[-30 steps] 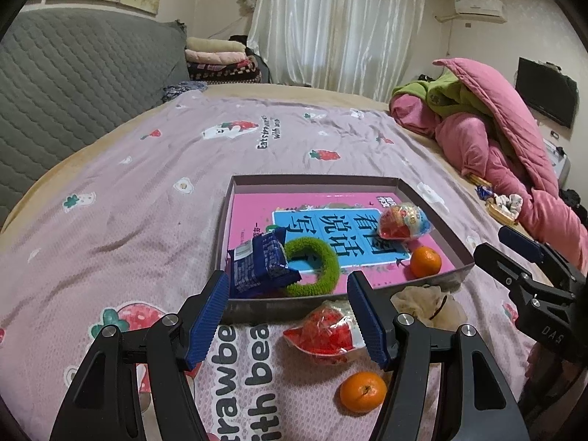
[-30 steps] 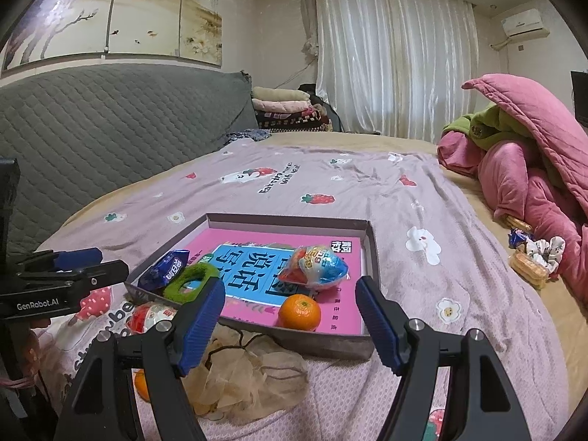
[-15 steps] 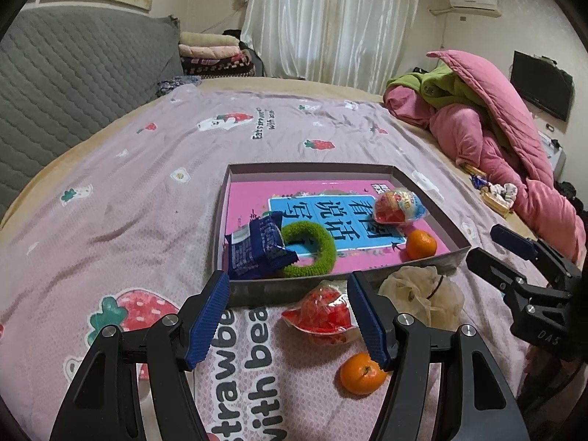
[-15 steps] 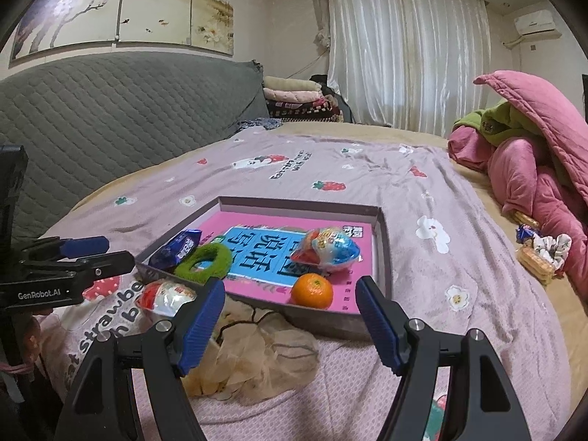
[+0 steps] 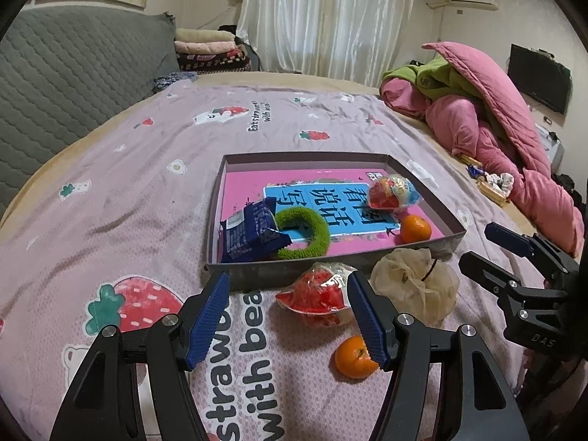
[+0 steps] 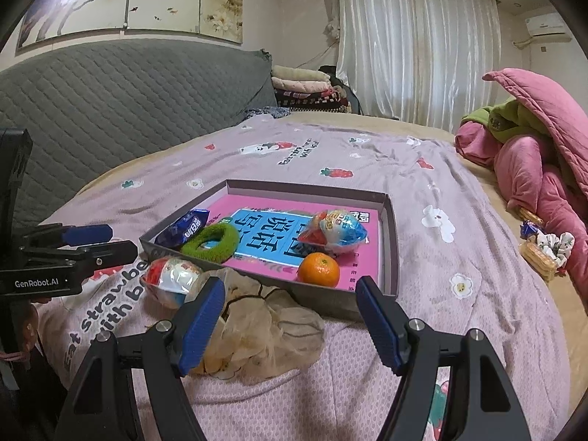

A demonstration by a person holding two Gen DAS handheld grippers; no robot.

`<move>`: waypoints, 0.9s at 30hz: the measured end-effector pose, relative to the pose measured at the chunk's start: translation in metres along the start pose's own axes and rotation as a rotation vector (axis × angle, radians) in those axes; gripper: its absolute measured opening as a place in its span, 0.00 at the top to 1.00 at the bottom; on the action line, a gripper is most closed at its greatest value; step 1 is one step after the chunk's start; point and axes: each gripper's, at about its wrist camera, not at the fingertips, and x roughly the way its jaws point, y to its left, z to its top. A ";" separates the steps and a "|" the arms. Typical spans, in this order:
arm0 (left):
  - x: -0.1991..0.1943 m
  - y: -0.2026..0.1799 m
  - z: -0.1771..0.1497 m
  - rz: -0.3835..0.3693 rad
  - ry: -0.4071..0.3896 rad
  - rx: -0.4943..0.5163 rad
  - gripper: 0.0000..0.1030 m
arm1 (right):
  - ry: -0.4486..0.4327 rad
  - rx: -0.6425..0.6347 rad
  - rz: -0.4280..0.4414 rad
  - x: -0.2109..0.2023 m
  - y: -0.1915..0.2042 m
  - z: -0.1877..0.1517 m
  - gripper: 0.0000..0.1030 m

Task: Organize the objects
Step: 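Withdraw both open tools from the tray back over the bedspread, then move the left tool to the loose orange while the right tool approaches the beige mesh bag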

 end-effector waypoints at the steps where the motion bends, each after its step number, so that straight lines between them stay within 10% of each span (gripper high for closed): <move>1: -0.001 -0.001 -0.001 -0.001 0.000 0.004 0.34 | 0.003 -0.004 0.002 0.000 0.000 -0.001 0.29; 27: 0.001 -0.020 -0.020 -0.037 0.053 0.075 0.34 | 0.065 -0.073 0.000 0.002 0.002 -0.019 0.29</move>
